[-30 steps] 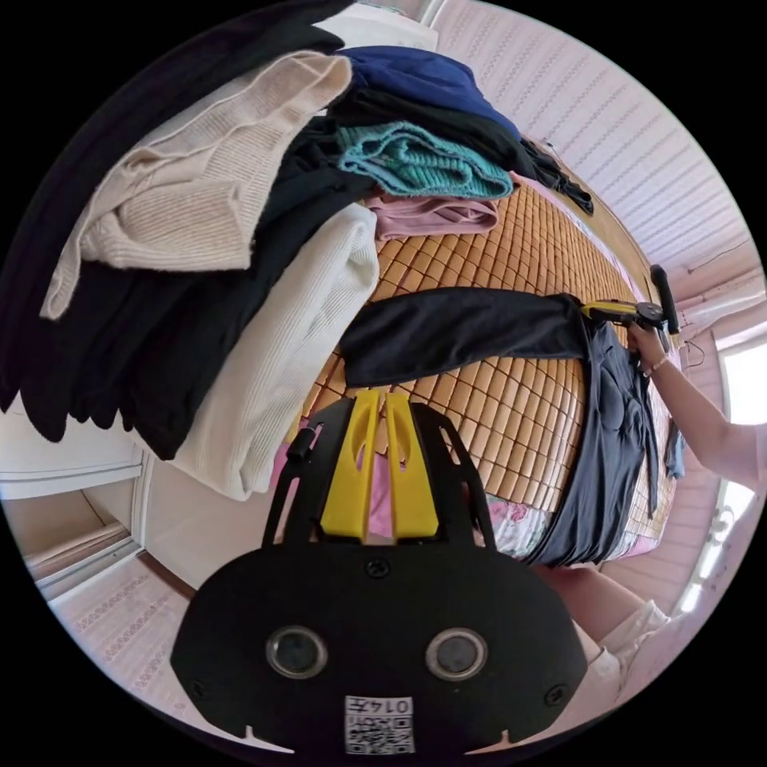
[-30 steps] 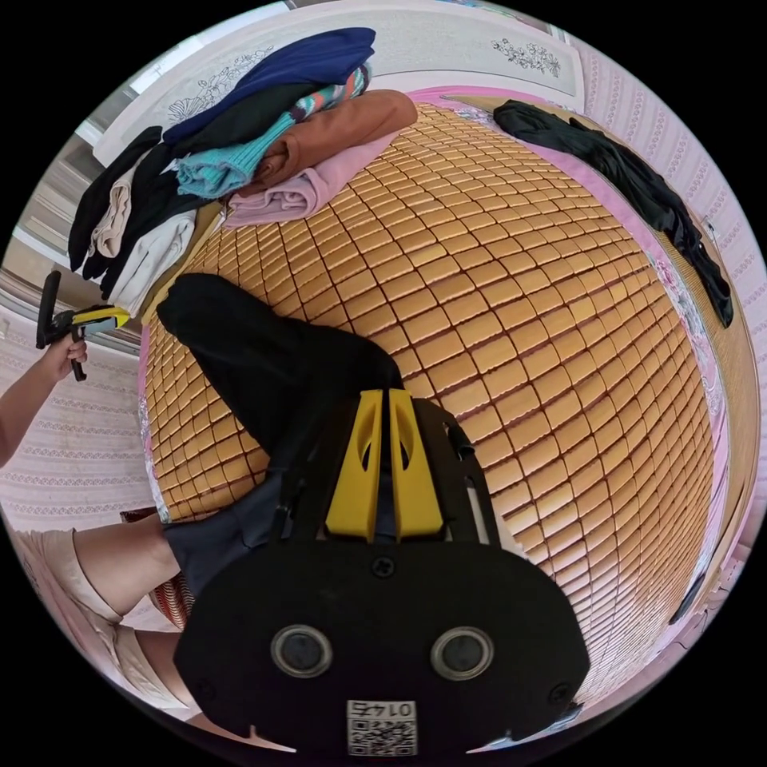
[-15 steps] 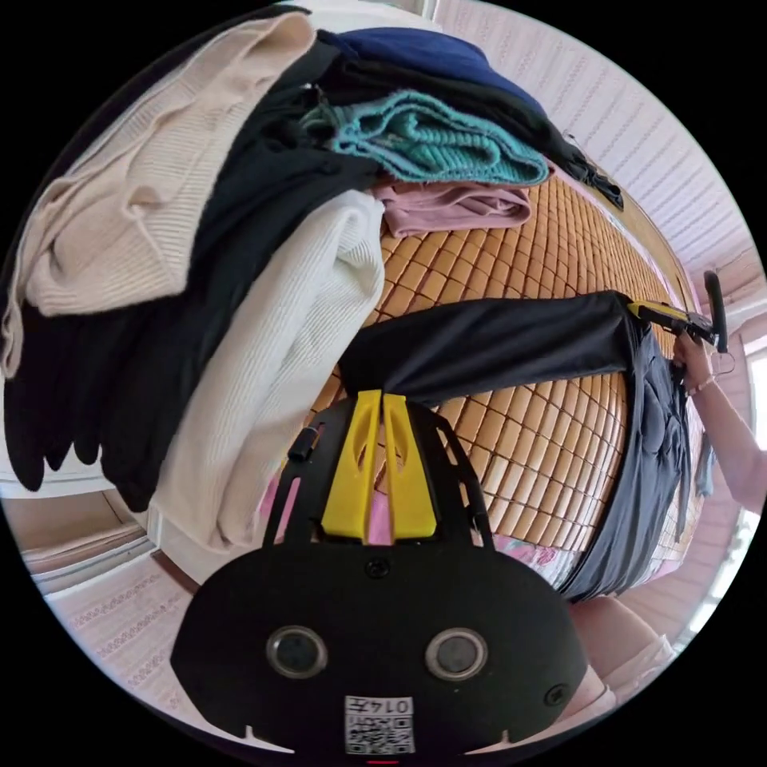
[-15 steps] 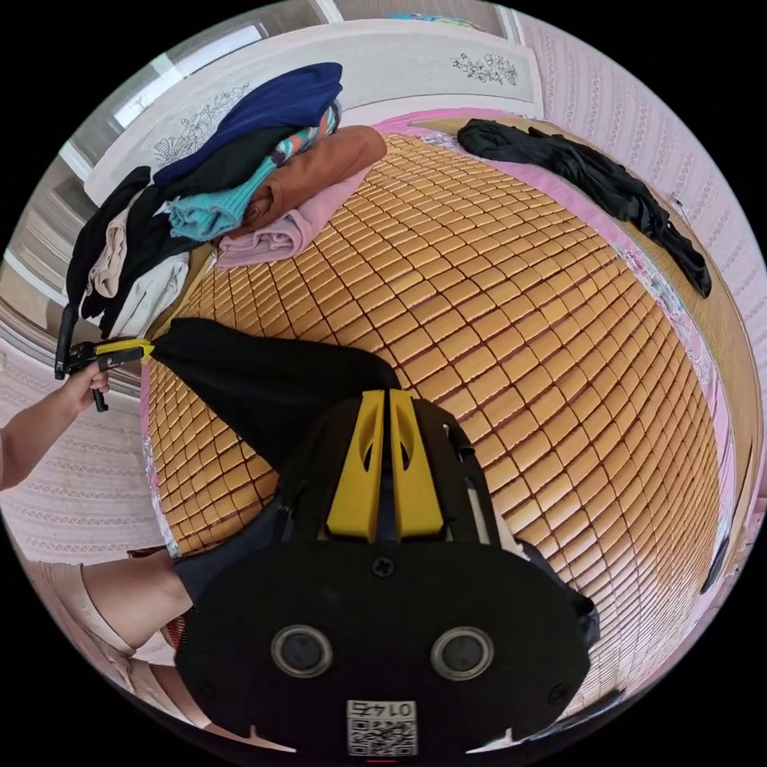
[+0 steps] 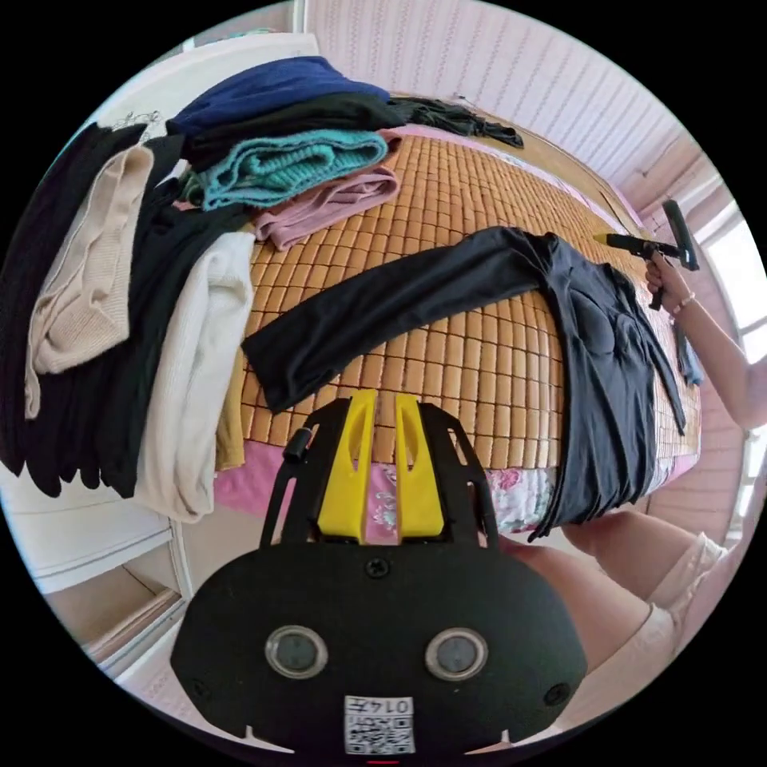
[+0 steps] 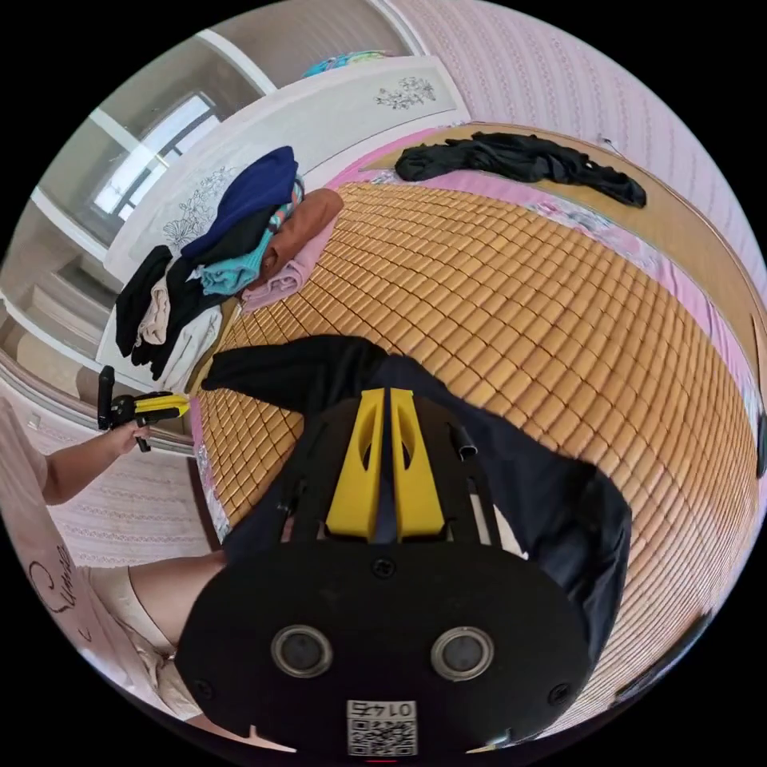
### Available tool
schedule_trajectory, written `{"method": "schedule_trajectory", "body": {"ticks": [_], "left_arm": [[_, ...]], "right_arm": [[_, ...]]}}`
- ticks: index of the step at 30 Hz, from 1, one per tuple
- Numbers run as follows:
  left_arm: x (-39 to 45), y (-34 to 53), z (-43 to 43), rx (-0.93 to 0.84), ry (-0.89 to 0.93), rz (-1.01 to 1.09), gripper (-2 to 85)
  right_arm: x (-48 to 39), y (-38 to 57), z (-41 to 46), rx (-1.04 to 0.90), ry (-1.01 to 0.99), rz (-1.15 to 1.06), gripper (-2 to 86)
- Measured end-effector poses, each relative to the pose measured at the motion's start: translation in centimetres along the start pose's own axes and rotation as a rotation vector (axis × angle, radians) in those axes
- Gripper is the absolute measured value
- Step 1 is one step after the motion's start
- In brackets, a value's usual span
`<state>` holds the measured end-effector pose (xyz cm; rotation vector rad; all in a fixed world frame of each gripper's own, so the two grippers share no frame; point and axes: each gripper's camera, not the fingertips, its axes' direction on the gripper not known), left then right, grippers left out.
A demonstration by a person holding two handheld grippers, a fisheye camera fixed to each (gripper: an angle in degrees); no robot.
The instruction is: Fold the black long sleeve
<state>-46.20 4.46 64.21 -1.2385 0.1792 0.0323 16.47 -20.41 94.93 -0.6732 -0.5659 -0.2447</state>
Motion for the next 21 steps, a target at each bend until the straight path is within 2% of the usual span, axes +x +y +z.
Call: {"method": "schedule_trajectory", "body": {"ticks": [3, 6, 9, 12, 16, 18, 21], "left_arm": [[6.7, 0.4, 1.0, -0.003, 0.171, 0.169, 3.4], [13.2, 1.0, 3.4, -0.083, 0.193, 0.314, 4.1], [16.9, 1.5, 6.5, -0.196, 0.264, 0.332, 7.0], [18.7, 1.4, 9.5, -0.369, 0.29, 0.292, 9.7], [20.3, 1.5, 11.5, -0.425, 0.282, 0.265, 7.9], [21.6, 1.9, 12.0, -0.378, 0.175, 0.33, 3.2], [23.0, 2.3, 12.7, -0.369, 0.163, 0.404, 1.8]], "right_arm": [[1.4, 8.8, -3.3, -0.085, 0.018, 0.17, 5.6], [0.7, 18.2, -5.4, -0.217, 0.071, 0.302, 6.4], [-0.8, 26.0, -6.4, -0.39, 0.041, 0.388, 8.6], [-2.0, 31.0, -7.4, -0.417, 0.019, 0.478, 9.1], [-3.2, 33.7, -6.8, -0.461, 0.073, 0.489, 4.1], [-4.5, 34.5, -7.2, -0.461, 0.15, 0.445, 0.8], [-6.1, 35.5, -8.3, -0.463, 0.195, 0.362, -0.2]]}}
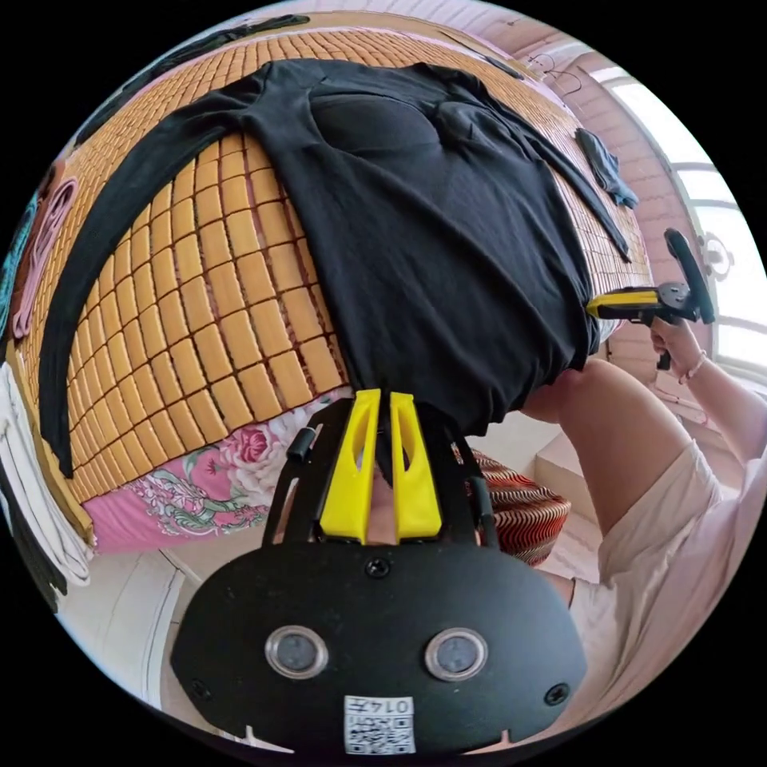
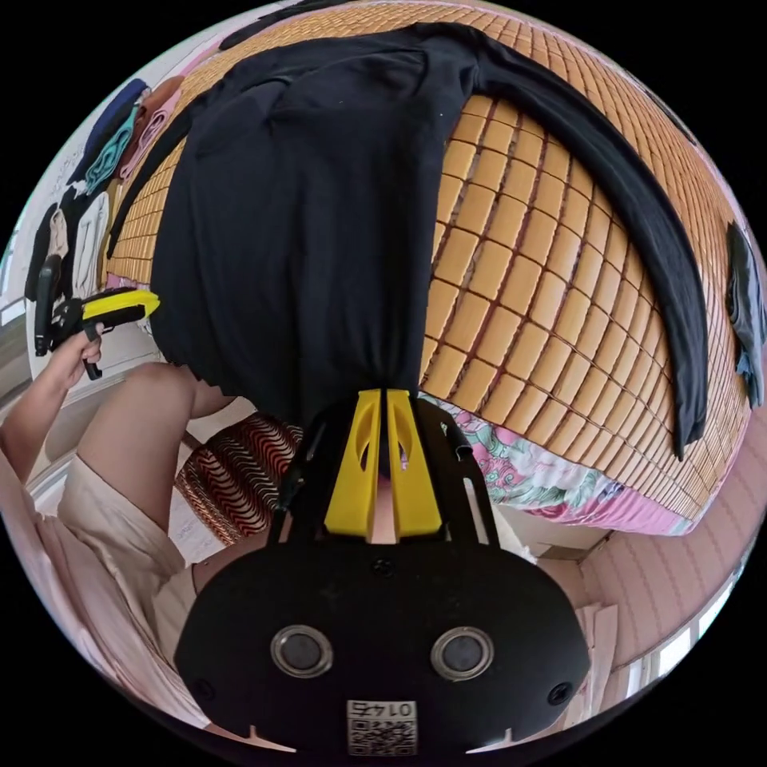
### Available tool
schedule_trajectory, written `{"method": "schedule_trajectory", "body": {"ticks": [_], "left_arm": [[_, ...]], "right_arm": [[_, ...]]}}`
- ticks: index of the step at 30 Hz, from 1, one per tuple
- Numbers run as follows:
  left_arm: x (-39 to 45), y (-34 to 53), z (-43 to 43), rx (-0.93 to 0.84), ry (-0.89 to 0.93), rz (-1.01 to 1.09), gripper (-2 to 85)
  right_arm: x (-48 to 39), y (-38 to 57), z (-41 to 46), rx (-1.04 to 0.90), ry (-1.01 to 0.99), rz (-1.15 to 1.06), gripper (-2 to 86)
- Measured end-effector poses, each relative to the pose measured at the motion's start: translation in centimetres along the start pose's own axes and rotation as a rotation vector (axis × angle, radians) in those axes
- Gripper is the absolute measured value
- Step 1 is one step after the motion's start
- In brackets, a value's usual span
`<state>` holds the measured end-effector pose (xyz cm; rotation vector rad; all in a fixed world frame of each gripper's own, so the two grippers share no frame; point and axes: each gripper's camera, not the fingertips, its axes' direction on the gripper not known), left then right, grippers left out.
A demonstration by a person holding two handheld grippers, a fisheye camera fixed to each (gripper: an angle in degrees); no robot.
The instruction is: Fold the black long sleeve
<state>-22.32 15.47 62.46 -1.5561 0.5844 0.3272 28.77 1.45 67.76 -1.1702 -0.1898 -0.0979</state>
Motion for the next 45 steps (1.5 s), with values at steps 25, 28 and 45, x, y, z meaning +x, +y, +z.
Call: {"method": "schedule_trajectory", "body": {"ticks": [25, 28, 45], "left_arm": [[15.3, 4.6, 7.2, 0.318, -0.465, 0.264, -1.0], [16.6, 5.6, 5.7, 0.402, -0.429, 0.207, -1.0], [31.0, -10.6, 2.2, 0.526, -0.199, 0.461, 2.8]], "right_arm": [[3.4, 24.0, -4.4, 0.414, -0.026, 0.0, -0.7], [5.2, 29.2, -6.6, 0.605, -0.047, 0.05, -0.5], [36.5, 45.1, -11.6, 1.142, -0.057, 0.869, 12.9]]}}
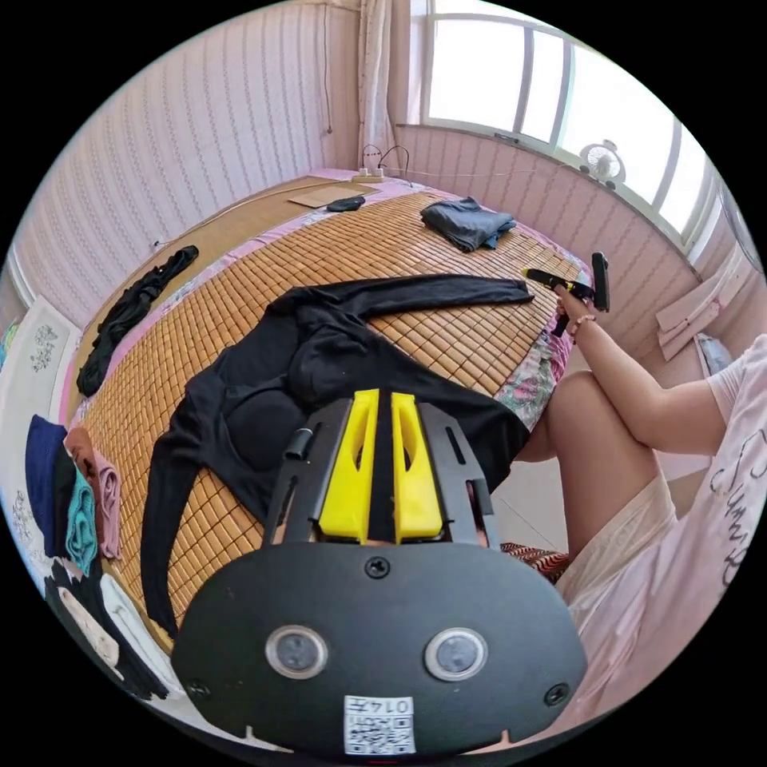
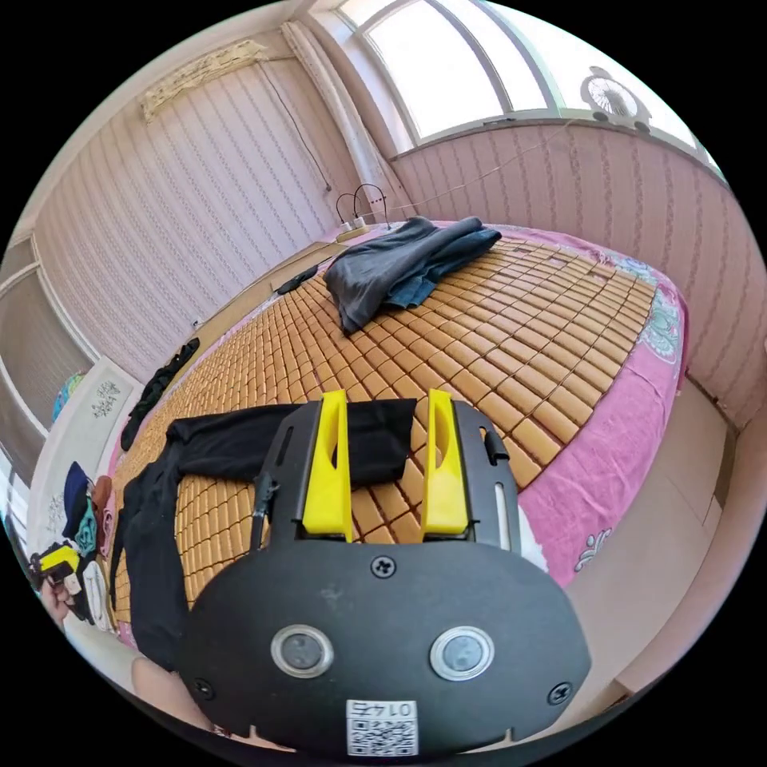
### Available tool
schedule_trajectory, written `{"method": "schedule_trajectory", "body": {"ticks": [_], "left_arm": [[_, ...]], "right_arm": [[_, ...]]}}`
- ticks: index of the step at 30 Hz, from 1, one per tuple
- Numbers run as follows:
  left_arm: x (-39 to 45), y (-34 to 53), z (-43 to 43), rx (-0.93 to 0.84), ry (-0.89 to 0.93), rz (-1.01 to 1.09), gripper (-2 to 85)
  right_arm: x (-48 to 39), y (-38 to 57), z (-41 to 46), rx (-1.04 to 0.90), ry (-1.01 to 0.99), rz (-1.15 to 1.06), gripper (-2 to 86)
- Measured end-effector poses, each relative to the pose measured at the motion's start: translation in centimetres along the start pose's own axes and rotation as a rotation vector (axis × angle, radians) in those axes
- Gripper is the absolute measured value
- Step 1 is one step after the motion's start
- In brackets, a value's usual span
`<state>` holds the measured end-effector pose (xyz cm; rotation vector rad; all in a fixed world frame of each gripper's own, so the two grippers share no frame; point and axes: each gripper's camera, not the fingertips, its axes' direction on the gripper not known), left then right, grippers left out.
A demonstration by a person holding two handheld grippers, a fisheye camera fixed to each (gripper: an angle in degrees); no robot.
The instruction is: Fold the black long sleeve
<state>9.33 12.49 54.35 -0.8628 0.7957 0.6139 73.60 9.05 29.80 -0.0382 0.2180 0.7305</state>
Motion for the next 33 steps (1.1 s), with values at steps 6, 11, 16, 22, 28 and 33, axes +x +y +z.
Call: {"method": "schedule_trajectory", "body": {"ticks": [6, 11, 16, 22, 28, 33], "left_arm": [[5.6, -10.6, 7.7, 0.063, 0.134, 0.239, 2.3], [12.4, -17.2, 13.8, 0.089, 0.242, 0.424, 2.8], [17.8, -21.4, 19.1, 0.032, 0.234, 0.573, 4.2], [20.0, -24.9, 23.4, -0.038, 0.171, 0.614, 6.9], [20.6, -26.8, 27.0, -0.138, 0.065, 0.616, 7.7], [19.7, -27.0, 27.0, -0.136, 0.154, 0.523, -0.4]], "right_arm": [[3.7, -1.3, -0.6, -0.046, -0.063, 0.035, 12.4], [5.2, -2.1, -1.4, -0.072, -0.079, 0.053, 12.3], [6.1, -2.7, -2.1, -0.094, -0.09, 0.042, 11.3], [7.8, -2.8, -2.8, -0.117, -0.086, 0.095, 5.3], [8.5, -2.2, -3.3, -0.163, -0.145, 0.079, 0.9], [8.3, -1.2, -4.3, -0.138, -0.288, 0.036, 0.4]]}}
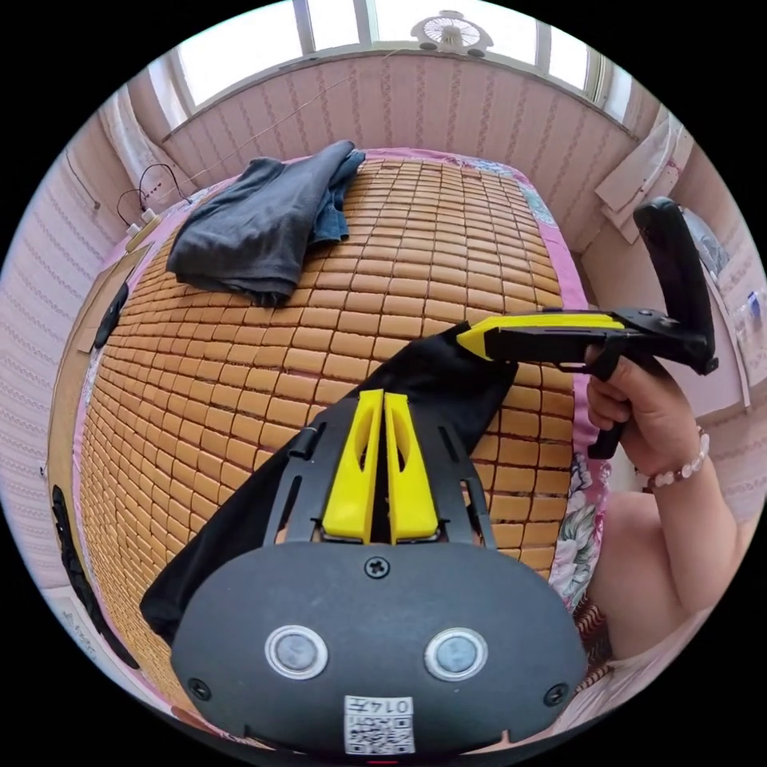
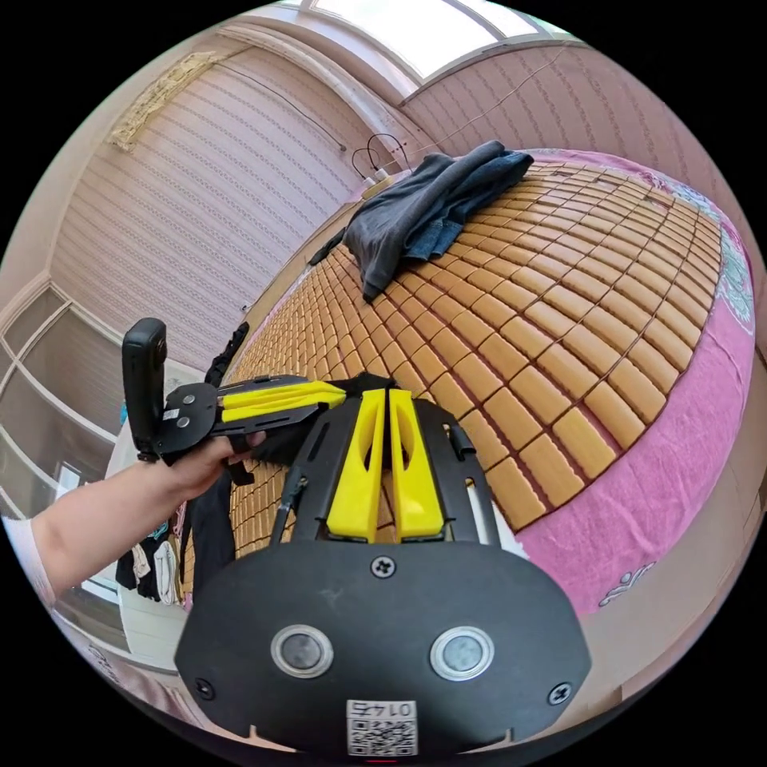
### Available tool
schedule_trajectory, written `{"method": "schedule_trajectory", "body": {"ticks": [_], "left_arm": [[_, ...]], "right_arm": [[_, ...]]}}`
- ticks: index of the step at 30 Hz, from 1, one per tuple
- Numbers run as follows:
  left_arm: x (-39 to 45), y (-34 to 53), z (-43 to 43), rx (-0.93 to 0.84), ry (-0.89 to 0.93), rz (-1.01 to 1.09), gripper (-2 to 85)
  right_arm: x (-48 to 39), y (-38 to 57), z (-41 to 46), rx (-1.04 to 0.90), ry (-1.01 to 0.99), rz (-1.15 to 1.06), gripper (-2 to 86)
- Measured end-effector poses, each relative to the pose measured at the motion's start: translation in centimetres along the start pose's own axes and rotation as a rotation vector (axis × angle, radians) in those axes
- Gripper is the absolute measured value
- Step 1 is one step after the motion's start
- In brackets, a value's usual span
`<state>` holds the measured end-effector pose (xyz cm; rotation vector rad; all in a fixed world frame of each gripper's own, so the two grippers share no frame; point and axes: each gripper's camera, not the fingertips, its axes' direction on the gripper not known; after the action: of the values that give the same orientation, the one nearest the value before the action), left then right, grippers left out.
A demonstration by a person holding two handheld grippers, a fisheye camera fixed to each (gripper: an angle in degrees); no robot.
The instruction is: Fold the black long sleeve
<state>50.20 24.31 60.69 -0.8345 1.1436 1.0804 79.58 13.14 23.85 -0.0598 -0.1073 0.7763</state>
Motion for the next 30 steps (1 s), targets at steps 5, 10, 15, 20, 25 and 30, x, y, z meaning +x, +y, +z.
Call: {"method": "schedule_trajectory", "body": {"ticks": [5, 10, 15, 20, 25, 30], "left_arm": [[-1.3, 2.0, -4.1, 0.078, -0.05, -0.045, -0.9], [-2.9, 8.5, -14.1, 0.229, -0.12, -0.116, -1.0], [-2.3, 22.6, -26.4, 0.308, -0.319, -0.223, -1.0], [-0.9, 37.5, -29.9, 0.305, -0.334, -0.561, -1.0], [-0.1, 48.2, -25.6, 0.238, -0.189, -0.864, -1.0], [0.7, 54.0, -23.5, 0.25, -0.1, -1.012, -0.8]], "right_arm": [[-1.0, 1.7, -2.7, 0.188, -0.338, -0.144, 0.2], [-9.9, 3.9, -4.3, 0.185, -0.527, -0.416, 0.1], [-28.7, 11.4, -2.3, -0.027, -0.824, -0.715, 0.1], [-41.4, 23.2, 3.0, -0.344, -0.749, -0.957, 0.1], [-45.7, 32.9, 9.7, -0.606, -0.534, -1.077, 0.2], [-48.6, 38.8, 13.7, -0.758, -0.426, -1.147, 0.6]]}}
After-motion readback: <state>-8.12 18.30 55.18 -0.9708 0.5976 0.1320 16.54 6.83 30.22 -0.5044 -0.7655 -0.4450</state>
